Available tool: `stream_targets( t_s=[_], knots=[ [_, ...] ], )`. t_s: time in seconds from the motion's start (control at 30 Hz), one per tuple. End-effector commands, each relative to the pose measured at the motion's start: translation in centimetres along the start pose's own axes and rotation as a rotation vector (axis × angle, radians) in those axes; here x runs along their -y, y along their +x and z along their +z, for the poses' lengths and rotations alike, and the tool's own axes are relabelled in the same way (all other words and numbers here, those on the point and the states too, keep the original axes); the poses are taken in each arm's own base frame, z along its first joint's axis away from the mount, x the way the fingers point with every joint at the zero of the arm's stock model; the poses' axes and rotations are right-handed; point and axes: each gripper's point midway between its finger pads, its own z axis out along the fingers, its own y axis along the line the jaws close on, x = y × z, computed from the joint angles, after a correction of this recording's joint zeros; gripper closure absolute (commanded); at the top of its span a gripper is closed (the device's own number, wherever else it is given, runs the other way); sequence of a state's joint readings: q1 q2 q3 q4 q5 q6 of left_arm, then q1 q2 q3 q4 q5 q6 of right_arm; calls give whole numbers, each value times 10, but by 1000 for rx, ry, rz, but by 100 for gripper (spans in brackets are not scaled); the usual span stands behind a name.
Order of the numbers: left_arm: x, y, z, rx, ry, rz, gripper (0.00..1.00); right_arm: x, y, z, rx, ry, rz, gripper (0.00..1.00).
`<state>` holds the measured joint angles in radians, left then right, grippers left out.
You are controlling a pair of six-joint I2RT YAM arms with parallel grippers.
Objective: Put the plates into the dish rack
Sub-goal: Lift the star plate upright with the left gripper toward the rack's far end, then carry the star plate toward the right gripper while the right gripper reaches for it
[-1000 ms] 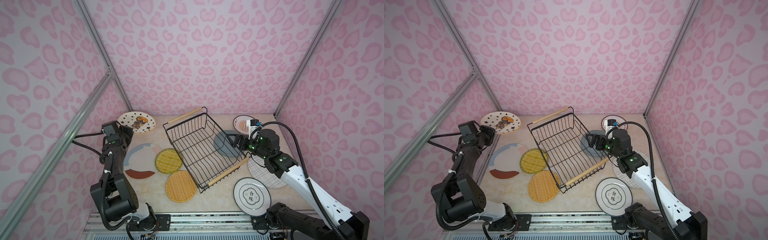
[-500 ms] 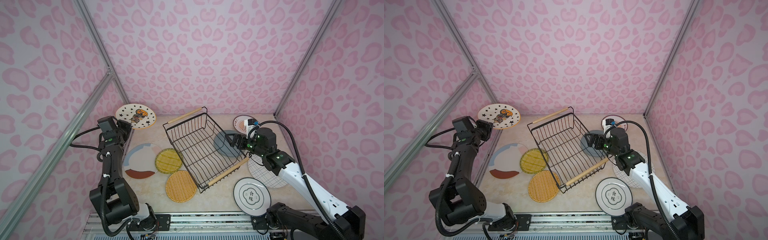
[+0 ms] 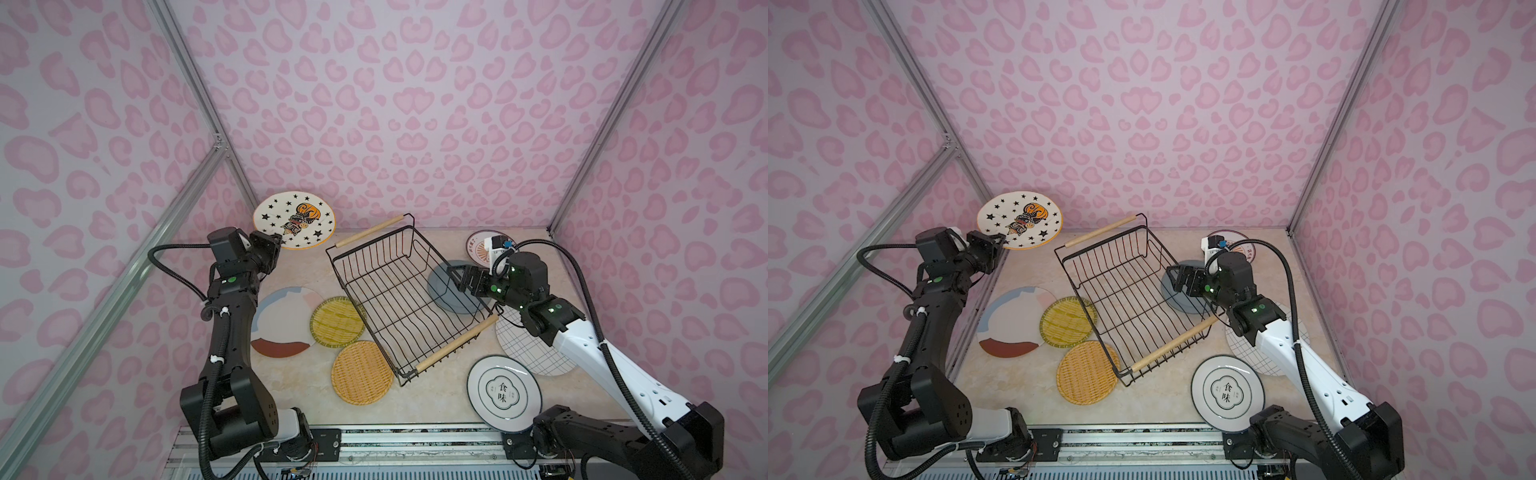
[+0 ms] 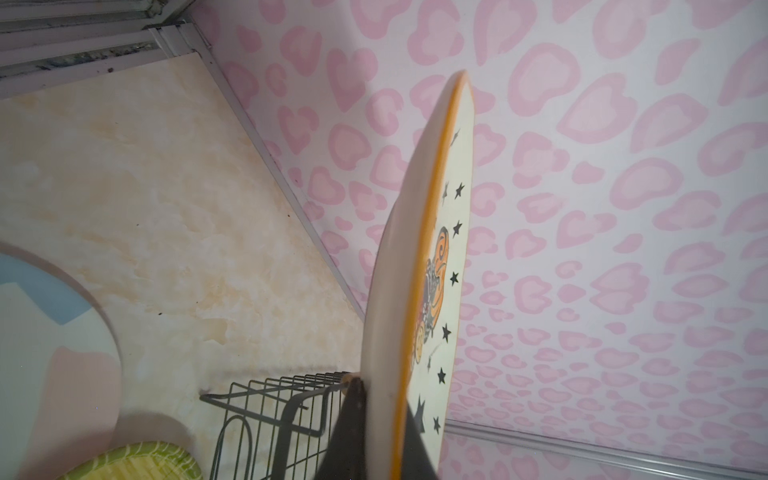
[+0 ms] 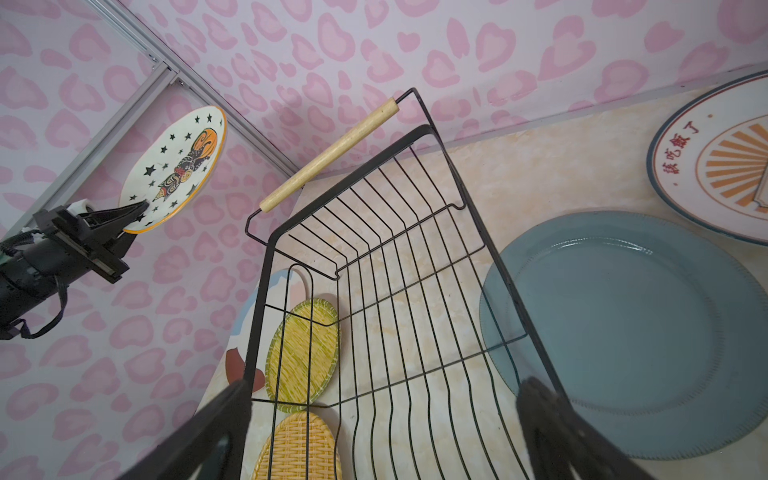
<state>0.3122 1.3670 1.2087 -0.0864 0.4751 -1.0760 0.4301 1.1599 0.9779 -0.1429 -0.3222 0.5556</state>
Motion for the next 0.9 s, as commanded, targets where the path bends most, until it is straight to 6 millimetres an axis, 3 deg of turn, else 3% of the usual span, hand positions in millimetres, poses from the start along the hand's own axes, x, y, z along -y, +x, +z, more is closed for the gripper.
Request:
stream_targets(
  t_s=[0.0,0.2,0.47,0.7,0.87],
  knots=[
    [70,-6,-20,34,225,107,96,-4,-6,2,9,-12,-22,0],
    [110,20,-30,-50,335,175,96,-13,-17,6,12,-31,-40,0],
    [149,96,-27,-303,508,292,96,-29,-46,-4,47,-61,-81,0],
    [153,164,-15,-543,594,339,96,-50,-76,-20,110,-173,-74,0],
    [152,212,-12,-693,650,351,96,-63,-89,-11,104,-229,-64,0]
  ],
)
